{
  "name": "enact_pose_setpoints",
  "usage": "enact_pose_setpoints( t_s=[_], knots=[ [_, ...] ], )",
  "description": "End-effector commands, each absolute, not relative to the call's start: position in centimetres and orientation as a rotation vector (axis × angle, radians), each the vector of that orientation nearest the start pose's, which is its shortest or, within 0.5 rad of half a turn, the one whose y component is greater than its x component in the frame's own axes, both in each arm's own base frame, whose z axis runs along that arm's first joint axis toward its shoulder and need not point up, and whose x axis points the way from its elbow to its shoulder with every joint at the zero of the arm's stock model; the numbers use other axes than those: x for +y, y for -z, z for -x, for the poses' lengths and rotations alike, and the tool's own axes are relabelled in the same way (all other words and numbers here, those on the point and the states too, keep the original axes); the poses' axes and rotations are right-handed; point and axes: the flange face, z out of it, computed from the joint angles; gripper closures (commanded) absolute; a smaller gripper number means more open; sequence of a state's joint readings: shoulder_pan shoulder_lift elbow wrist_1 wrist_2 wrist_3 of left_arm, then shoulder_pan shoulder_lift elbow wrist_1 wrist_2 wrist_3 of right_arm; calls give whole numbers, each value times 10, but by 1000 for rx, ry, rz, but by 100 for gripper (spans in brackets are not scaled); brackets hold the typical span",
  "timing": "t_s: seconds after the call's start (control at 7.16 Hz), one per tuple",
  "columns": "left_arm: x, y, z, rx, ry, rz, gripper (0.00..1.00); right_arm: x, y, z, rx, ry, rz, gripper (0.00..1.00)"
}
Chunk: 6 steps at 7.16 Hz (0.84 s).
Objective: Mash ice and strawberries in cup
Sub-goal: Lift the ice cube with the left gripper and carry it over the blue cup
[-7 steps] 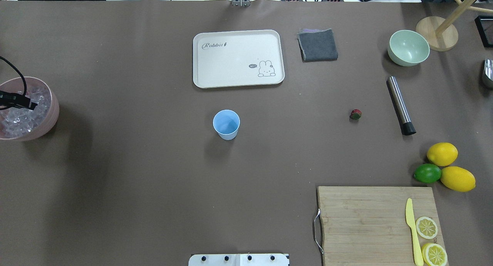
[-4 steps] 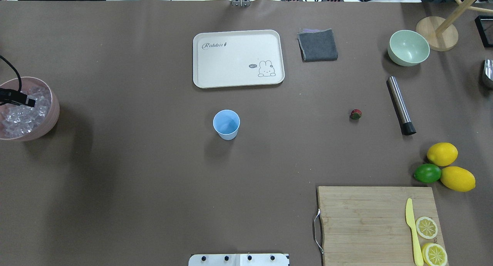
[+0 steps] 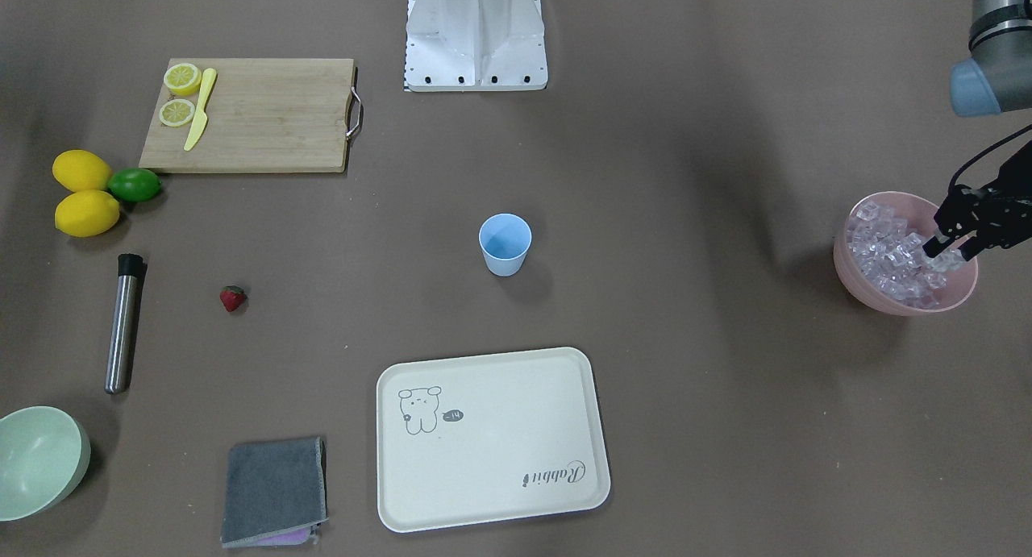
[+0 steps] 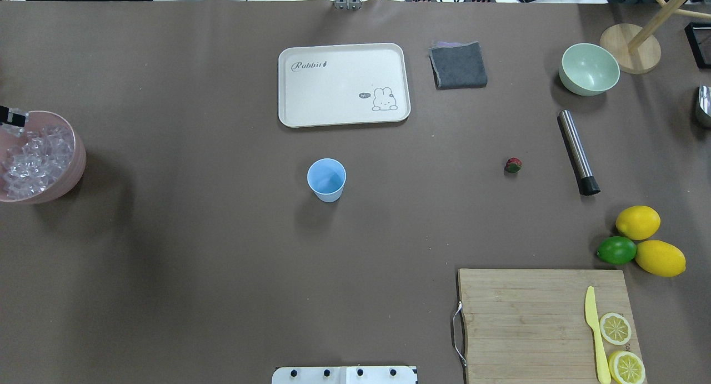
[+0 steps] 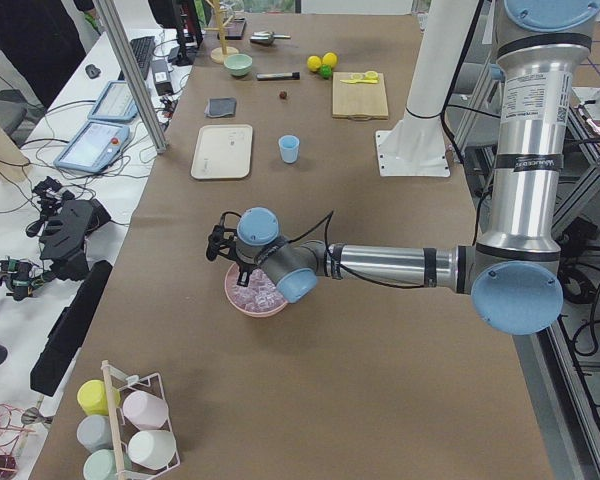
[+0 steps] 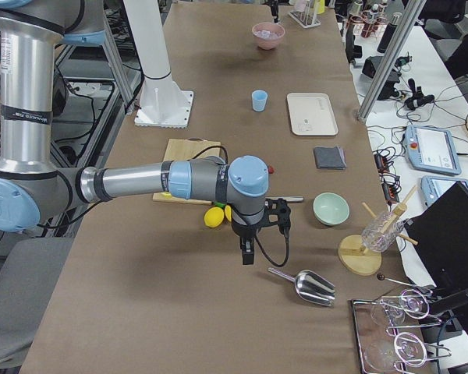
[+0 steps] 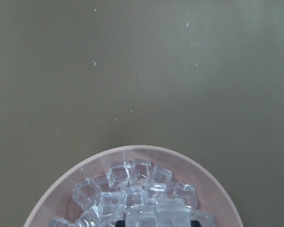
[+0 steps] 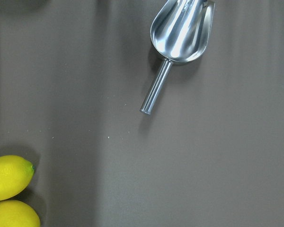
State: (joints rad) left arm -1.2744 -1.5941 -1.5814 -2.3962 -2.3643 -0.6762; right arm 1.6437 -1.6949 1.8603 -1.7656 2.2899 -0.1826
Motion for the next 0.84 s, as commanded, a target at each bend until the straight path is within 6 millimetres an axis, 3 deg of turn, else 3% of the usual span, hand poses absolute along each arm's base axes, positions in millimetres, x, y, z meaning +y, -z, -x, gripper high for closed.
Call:
enact_pose_setpoints(
  t_s=[0.0, 0.14, 0.28, 0.42, 0.56, 0.7],
  knots=[
    [-526, -471, -99, 1113, 98, -392, 100, -426, -598, -99, -716, 95, -62, 0],
    [-532, -429, -126, 1179, 144, -357, 100, -426, -598, -99, -716, 95, -62, 0],
    [-523, -395, -173, 1204, 172, -355, 100, -426, -598, -99, -715, 95, -62, 0],
    [-503, -366, -236, 1223, 197, -348, 100, -426, -598, -99, -715, 95, -62, 0],
    [-498, -335, -285, 1223, 228, -342, 100, -426, -599, -99, -715, 94, -60, 0],
    [-485, -287, -330, 1181, 227, -330, 100, -426, -599, -99, -715, 94, -60, 0]
  ],
)
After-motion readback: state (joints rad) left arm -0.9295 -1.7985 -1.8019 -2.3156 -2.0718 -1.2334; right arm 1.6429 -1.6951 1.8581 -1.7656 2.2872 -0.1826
